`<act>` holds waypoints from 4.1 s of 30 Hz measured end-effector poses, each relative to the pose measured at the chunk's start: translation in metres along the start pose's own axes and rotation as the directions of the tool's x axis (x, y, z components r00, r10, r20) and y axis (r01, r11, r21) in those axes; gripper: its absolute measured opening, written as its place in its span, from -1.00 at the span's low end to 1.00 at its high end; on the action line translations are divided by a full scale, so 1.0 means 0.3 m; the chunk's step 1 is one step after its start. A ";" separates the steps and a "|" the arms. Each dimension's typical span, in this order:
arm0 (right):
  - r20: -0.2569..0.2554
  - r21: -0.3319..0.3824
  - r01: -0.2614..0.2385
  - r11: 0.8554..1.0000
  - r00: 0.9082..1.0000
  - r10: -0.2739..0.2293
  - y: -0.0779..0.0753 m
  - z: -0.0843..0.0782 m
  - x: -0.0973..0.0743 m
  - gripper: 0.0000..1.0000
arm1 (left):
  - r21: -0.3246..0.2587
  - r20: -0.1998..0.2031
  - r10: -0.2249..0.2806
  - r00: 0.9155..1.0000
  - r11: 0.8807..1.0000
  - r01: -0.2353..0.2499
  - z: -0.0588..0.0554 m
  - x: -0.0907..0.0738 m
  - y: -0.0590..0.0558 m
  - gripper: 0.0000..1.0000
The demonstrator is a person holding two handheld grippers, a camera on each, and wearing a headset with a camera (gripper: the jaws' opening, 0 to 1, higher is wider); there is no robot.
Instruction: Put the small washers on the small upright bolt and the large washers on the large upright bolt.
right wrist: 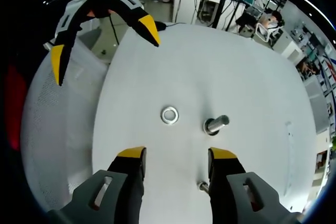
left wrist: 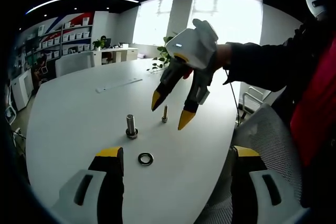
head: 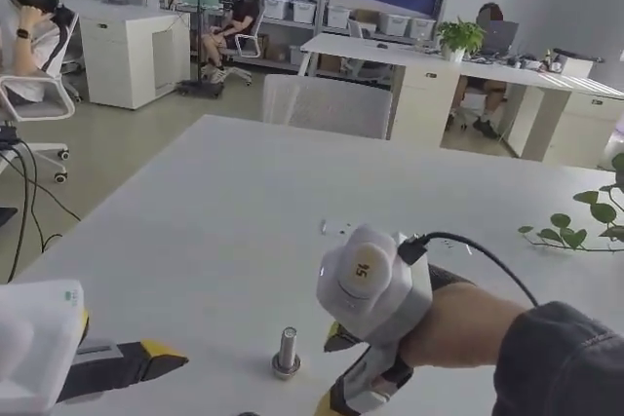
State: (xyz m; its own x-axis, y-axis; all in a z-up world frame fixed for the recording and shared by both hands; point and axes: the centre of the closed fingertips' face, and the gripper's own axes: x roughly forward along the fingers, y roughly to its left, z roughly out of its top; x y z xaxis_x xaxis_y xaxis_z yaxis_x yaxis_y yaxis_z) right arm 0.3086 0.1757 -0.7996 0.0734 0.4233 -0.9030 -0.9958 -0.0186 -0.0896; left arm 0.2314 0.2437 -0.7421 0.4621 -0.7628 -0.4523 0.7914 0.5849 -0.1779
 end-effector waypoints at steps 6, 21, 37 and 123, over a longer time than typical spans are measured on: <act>-0.008 -0.004 -0.021 1.000 1.000 0.021 0.014 0.006 0.038 -0.01 | -0.001 0.001 -0.001 1.000 1.000 0.001 -0.002 -0.005 -0.004 0.68; -0.013 -0.035 -0.086 0.996 0.996 0.086 0.049 0.074 0.144 -0.06 | -0.007 0.002 0.002 1.000 1.000 -0.002 -0.010 -0.012 0.002 0.68; -0.029 -0.035 -0.126 0.991 0.992 0.125 0.069 0.088 0.260 -0.25 | -0.023 -0.001 0.014 1.000 1.000 -0.014 -0.027 -0.021 0.014 0.67; -0.070 -0.055 -0.089 0.995 0.994 0.085 0.069 0.043 0.218 -0.54 | -0.018 0.006 0.007 1.000 1.000 -0.007 -0.023 -0.018 0.013 0.66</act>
State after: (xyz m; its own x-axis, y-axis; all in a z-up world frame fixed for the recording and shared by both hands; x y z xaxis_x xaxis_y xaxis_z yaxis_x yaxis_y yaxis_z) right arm 0.2920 0.2145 -0.8551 -0.0078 0.3556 -0.9346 -0.9939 -0.1055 -0.0318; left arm 0.2292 0.2520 -0.7464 0.4701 -0.7604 -0.4480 0.7807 0.5951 -0.1909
